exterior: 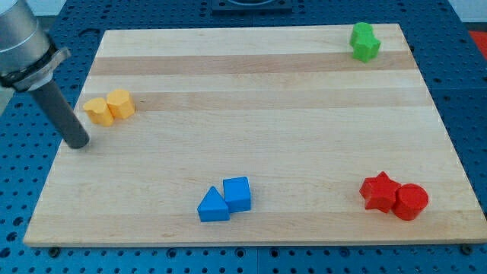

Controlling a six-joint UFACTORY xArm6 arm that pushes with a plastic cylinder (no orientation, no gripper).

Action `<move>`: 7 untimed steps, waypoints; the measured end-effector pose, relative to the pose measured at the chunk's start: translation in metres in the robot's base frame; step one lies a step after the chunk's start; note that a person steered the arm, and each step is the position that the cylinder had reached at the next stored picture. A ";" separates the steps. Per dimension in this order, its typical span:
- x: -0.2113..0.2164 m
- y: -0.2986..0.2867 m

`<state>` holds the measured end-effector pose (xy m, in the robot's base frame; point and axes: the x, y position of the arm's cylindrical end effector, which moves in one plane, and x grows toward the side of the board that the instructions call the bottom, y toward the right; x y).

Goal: Move your arm towards center right

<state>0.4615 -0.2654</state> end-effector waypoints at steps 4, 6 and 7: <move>-0.015 0.262; -0.015 0.324; -0.021 0.373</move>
<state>0.4402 0.1081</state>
